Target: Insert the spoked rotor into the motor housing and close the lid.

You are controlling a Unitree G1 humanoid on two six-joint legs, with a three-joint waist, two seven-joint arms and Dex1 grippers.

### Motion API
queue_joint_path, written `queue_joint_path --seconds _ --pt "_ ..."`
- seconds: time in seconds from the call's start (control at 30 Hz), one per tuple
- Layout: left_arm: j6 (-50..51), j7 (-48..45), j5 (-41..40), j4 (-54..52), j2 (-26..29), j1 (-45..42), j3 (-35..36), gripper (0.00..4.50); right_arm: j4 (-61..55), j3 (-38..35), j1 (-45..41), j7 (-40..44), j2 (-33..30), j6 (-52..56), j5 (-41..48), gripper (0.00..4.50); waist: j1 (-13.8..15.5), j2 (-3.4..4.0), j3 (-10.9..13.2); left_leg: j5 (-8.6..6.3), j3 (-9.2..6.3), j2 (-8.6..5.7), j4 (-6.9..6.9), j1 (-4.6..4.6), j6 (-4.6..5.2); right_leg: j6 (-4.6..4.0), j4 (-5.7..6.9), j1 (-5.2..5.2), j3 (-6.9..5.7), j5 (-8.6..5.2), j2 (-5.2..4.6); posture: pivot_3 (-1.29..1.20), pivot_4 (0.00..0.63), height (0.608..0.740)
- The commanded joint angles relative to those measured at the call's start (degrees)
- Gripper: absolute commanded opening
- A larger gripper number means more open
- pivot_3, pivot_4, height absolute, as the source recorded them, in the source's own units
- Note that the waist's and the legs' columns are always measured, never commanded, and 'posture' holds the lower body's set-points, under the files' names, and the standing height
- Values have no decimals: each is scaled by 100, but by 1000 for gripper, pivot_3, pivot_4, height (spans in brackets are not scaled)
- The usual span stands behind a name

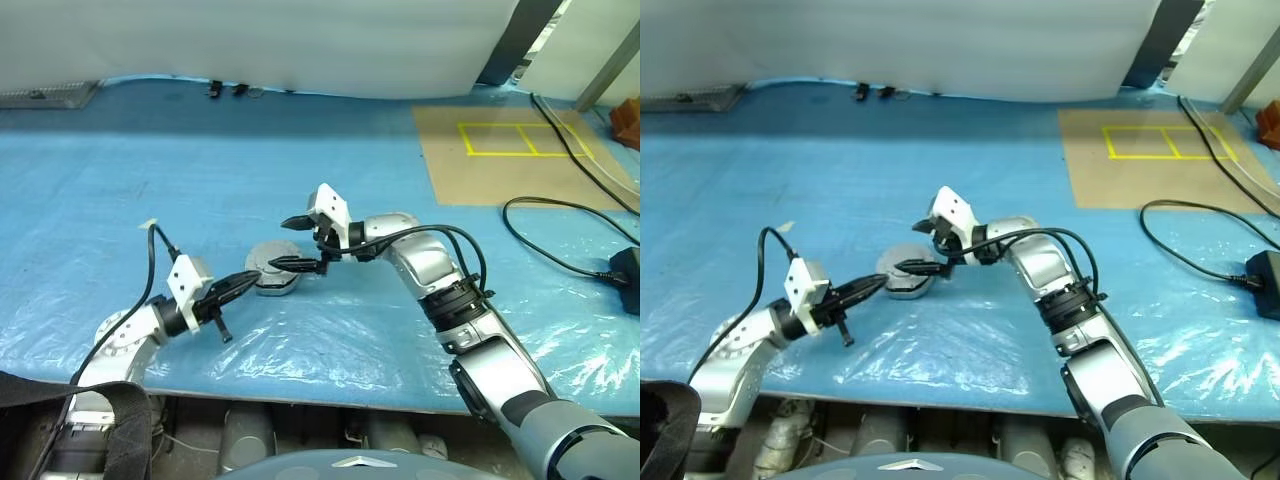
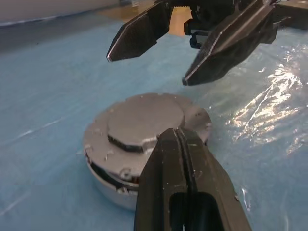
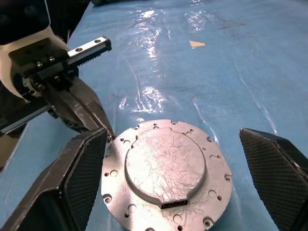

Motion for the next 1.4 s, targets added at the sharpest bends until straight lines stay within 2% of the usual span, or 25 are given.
queue_joint_path --seconds 0.03,0.23,0.53,0.63,0.7,0.73,1.0,1.4 --pt "-11 222 -150 -499 59 320 264 0 135 70 -205 100 113 -190 -49 4431 -6 0 1 0 0 -1 0 -1 0 0 0 0 0 0 0 0 150 740" --pt "-139 508 -352 -951 -57 990 577 0 585 219 -374 249 298 -513 -234 4431 -91 1 2 -11 -1 1 -1 1 19 0 -1 0 0 0 0 0 150 740" --pt "-382 665 -318 -972 -207 1397 529 0 1252 357 -481 303 492 -1009 -556 4431 -99 2 3 -14 0 1 -1 3 23 0 -1 1 1 0 1 0 150 740" --pt "-421 696 -321 -934 -224 1403 540 0 1523 422 -492 268 542 -1253 -725 3819 -99 2 3 -14 2 1 -1 5 24 0 0 1 1 0 1 0 150 740" --pt "-443 708 -331 -904 -221 1397 552 0 1629 419 -493 279 567 -1377 -793 3135 -100 2 2 -14 4 1 -1 7 24 0 1 2 1 0 1 0 150 740" --pt "-454 711 -333 -891 -218 1395 553 0 1652 401 -494 292 583 -1399 -802 2957 -100 2 2 -14 5 1 -1 10 24 0 1 4 2 0 1 0 150 740" --pt "-516 747 -372 -808 -231 1385 573 0 1540 399 -440 328 596 -1453 -920 2957 -102 2 2 -14 13 2 0 12 24 -1 3 6 2 0 1 0 150 740" --pt "-499 727 -327 -730 -242 1409 442 0 1703 534 -290 -44 712 -1345 -1317 2957 -115 2 1 -14 31 5 0 39 24 -1 11 23 6 1 1 0 150 740"
